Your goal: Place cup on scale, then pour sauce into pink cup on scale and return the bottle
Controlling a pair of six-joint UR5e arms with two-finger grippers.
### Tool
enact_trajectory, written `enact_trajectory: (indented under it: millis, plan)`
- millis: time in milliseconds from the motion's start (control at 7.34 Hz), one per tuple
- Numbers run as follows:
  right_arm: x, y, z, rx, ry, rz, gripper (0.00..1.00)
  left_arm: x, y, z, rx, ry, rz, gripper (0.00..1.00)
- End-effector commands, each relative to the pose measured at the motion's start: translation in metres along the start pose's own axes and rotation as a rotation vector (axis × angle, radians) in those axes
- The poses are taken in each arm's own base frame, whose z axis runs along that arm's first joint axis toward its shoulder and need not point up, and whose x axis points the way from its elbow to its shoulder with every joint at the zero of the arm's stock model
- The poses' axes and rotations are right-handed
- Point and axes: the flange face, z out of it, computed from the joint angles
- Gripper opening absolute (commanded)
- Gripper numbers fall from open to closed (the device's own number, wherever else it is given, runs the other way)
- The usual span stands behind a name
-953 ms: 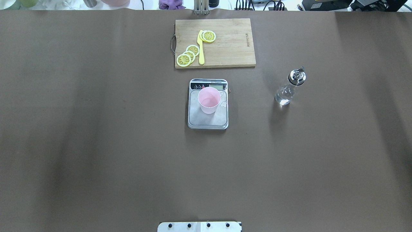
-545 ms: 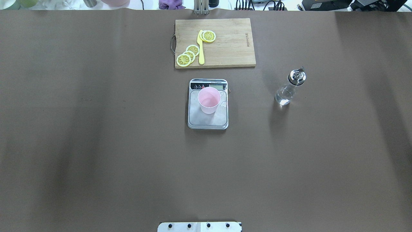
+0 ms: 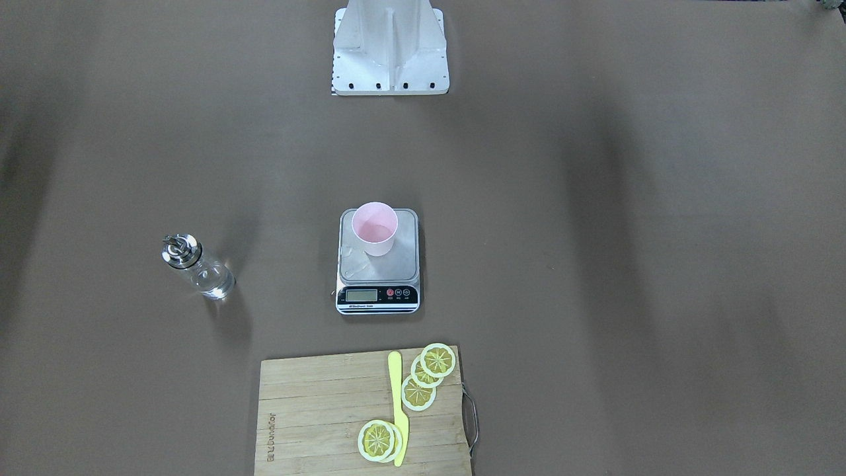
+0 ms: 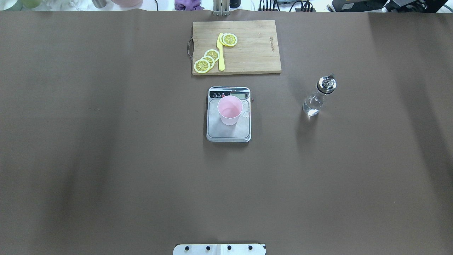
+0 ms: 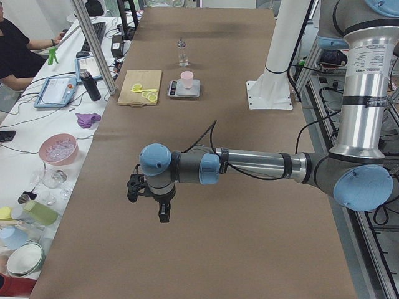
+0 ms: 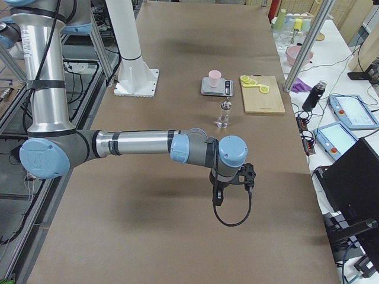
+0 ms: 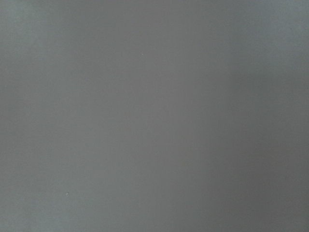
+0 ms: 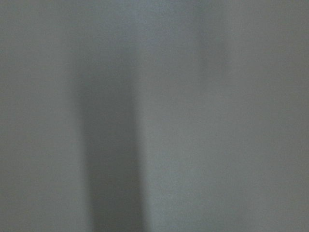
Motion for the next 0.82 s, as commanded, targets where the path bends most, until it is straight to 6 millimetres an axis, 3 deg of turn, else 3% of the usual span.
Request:
enact_trajectory:
  millis: [0, 681]
  plan:
    - [0.0016, 0.0024, 0.0022, -0.002, -0.001, 0.003, 1.00, -0.0003, 0.0002, 0.0004, -0.001, -0.003, 0.000, 0.99]
    - [0.0014, 0.0023, 0.0021, -0.001, -0.002, 0.000, 1.00, -0.0002, 0.0003, 0.0015, -0.005, 0.000, -0.002, 0.99]
